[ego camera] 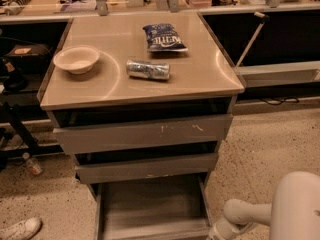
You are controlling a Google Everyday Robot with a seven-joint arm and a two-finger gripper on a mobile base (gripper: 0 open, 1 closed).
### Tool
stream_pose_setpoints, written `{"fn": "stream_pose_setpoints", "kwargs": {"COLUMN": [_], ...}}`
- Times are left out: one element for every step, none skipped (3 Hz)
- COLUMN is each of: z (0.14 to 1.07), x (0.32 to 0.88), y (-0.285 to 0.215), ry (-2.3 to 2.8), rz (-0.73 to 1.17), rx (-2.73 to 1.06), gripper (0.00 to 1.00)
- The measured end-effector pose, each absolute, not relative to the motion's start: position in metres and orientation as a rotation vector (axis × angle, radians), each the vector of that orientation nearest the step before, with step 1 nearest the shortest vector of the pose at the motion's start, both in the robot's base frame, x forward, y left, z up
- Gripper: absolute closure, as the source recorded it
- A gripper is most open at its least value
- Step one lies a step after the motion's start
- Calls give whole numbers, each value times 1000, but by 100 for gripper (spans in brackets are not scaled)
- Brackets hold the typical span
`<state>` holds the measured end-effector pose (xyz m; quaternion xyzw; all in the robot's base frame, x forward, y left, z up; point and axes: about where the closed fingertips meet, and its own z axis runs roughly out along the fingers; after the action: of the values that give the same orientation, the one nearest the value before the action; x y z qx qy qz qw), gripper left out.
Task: Close bottom drawer
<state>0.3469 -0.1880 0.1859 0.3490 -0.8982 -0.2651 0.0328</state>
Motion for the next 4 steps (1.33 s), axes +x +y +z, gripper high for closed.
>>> {"fn": "stream_pose_setpoints", "kwargs": {"z": [181, 181, 181, 181], "x": [358, 370, 370, 370], "y": [-186, -184, -184, -184], "ry": [-2788, -2804, -2804, -2804], "rz": [-801, -789, -789, -789], "rx": [1072, 1085, 1085, 1085], "gripper": [100, 100, 84, 61]}}
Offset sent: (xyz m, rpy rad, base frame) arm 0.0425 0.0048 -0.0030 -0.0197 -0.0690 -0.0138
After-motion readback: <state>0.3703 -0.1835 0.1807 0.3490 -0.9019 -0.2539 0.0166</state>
